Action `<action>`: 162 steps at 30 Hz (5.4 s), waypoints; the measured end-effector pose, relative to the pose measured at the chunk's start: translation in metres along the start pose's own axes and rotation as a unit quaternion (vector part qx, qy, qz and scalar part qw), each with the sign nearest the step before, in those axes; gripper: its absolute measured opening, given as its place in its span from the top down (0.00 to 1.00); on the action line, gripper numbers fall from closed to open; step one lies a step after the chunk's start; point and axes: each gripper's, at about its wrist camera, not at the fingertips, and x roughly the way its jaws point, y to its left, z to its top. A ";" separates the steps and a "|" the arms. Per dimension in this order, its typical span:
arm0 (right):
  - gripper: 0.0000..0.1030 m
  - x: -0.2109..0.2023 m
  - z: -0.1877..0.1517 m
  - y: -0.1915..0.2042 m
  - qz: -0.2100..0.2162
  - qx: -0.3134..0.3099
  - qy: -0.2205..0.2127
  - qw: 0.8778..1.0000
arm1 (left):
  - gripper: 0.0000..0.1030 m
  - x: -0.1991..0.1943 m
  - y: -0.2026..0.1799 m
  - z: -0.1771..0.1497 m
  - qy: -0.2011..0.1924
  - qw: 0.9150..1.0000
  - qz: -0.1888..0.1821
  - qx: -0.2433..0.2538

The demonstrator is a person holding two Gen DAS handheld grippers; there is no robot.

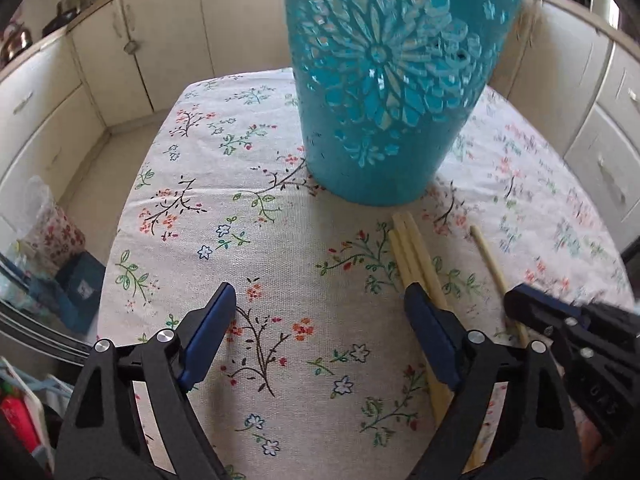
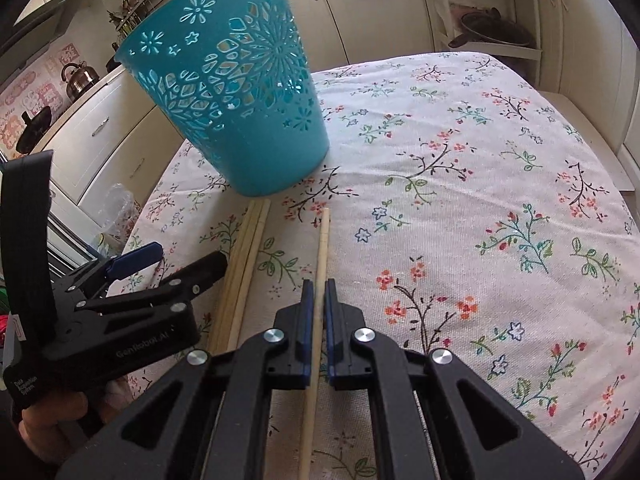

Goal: Organize utensils
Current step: 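Return both tools to the remaining sticks beside the basket, then grasp a wooden stick with the left tool and lift it toward the basket, then lower the stick into the teal basket and open the left tool, then grasp a stick with the right tool, lift it over the basket, open, then return both tools to the remaining sticks beside the basket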

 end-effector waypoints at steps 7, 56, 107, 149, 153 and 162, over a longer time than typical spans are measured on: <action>0.94 0.000 0.001 -0.001 0.001 0.000 0.001 1.000 | 0.20 0.001 -0.010 0.001 0.003 1.000 0.007 0.023; 0.94 0.001 0.002 0.001 0.003 -0.001 -0.006 1.000 | 0.96 -0.100 0.004 0.035 -0.061 0.965 -0.238 0.096; 0.95 0.002 0.001 0.022 -0.064 -0.103 -0.003 0.993 | 0.35 -0.024 0.095 0.034 -0.127 0.984 -0.045 -0.119; 0.71 -0.115 0.066 0.062 0.039 -0.060 -0.261 0.963 | 0.26 0.008 0.108 0.010 -0.072 0.978 -0.081 -0.176; 0.73 -0.069 0.009 0.042 -0.001 -0.062 -0.152 0.987 | 0.23 0.008 0.105 0.011 -0.070 0.980 -0.073 -0.170; 0.84 0.005 0.008 0.029 -0.011 -0.039 -0.031 0.999 | 0.21 0.008 0.101 0.012 -0.065 0.983 -0.062 -0.162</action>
